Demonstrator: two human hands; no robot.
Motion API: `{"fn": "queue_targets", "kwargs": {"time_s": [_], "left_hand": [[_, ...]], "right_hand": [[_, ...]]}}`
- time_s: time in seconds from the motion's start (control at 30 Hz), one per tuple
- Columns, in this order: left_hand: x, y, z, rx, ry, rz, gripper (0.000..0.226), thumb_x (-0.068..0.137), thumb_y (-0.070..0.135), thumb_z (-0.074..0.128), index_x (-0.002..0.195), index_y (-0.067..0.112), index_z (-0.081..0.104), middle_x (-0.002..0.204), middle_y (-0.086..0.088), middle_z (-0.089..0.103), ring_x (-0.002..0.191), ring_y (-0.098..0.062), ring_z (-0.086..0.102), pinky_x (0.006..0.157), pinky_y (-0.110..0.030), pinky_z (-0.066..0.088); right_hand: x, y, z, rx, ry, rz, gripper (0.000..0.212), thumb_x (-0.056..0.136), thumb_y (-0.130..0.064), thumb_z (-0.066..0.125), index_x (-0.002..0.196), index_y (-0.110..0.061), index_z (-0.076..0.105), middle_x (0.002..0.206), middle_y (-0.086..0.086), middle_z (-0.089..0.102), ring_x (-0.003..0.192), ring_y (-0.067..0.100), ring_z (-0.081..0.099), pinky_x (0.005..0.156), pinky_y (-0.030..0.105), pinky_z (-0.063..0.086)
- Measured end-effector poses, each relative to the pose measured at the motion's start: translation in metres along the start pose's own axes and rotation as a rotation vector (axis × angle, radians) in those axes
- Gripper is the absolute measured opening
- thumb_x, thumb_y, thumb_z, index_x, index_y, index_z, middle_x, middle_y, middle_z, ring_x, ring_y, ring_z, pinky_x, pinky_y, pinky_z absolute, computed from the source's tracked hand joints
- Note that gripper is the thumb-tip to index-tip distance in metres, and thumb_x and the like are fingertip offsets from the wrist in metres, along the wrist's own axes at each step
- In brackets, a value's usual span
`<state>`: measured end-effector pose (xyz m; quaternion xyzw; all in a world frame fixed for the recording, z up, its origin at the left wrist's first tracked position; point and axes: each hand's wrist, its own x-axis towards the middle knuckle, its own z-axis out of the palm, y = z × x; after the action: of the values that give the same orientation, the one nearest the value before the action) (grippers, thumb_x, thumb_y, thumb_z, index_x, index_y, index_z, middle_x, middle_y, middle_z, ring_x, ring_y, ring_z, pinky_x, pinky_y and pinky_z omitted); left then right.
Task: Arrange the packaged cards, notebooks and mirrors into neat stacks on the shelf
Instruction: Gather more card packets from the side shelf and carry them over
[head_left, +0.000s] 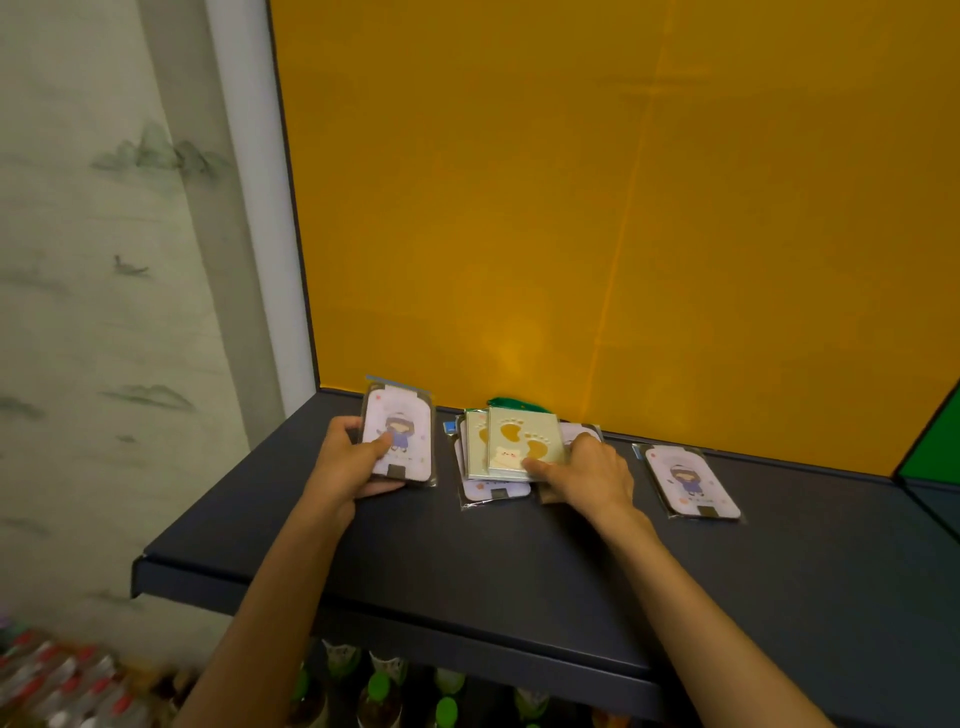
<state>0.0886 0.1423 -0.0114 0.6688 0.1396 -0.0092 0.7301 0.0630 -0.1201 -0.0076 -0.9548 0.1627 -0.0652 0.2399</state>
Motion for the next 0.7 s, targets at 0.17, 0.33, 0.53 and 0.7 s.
{"fn": "queue_targets", "kwargs": {"time_s": [0.17,0.33,0.53,0.7], "left_hand": [[-0.015,0.007,-0.002,-0.144,-0.106,-0.017,0.029,0.096,0.012,0.06,0.122,0.019,0.051,0.112,-0.009,0.065,0.095,-0.028,0.068,0.059,-0.044,0.063],[-0.027,0.005,0.003,-0.157,-0.172,0.01,0.025,0.097,0.013,0.059,0.121,0.019,0.058,0.109,-0.009,0.07,0.095,-0.027,0.07,0.065,-0.045,0.063],[-0.038,0.001,0.013,-0.145,-0.248,0.082,0.023,0.097,0.015,0.061,0.118,0.024,0.06,0.106,-0.003,0.072,0.096,-0.025,0.071,0.063,-0.042,0.063],[-0.051,-0.001,0.045,-0.136,-0.359,0.096,0.017,0.096,0.015,0.062,0.11,0.024,0.065,0.098,0.0,0.077,0.086,-0.02,0.075,0.063,-0.04,0.062]], "right_hand": [[0.046,0.034,0.024,0.311,-0.15,0.127,0.088,0.027,-0.076,0.08,0.089,-0.015,0.069,0.091,-0.002,0.074,0.086,0.02,0.071,0.072,0.04,0.06],[0.023,0.015,-0.006,0.643,-0.203,0.264,0.052,0.05,-0.029,0.098,0.087,-0.006,0.069,0.083,0.006,0.075,0.072,0.018,0.072,0.059,0.03,0.061],[0.006,0.03,-0.029,1.032,-0.249,0.372,0.032,0.091,0.0,0.063,0.121,0.005,0.053,0.098,0.02,0.073,0.071,0.026,0.074,0.053,0.029,0.061],[-0.015,0.064,-0.044,1.297,-0.226,0.426,0.028,0.095,0.006,0.051,0.123,0.003,0.052,0.107,0.019,0.071,0.084,0.03,0.075,0.065,0.036,0.063]]}}
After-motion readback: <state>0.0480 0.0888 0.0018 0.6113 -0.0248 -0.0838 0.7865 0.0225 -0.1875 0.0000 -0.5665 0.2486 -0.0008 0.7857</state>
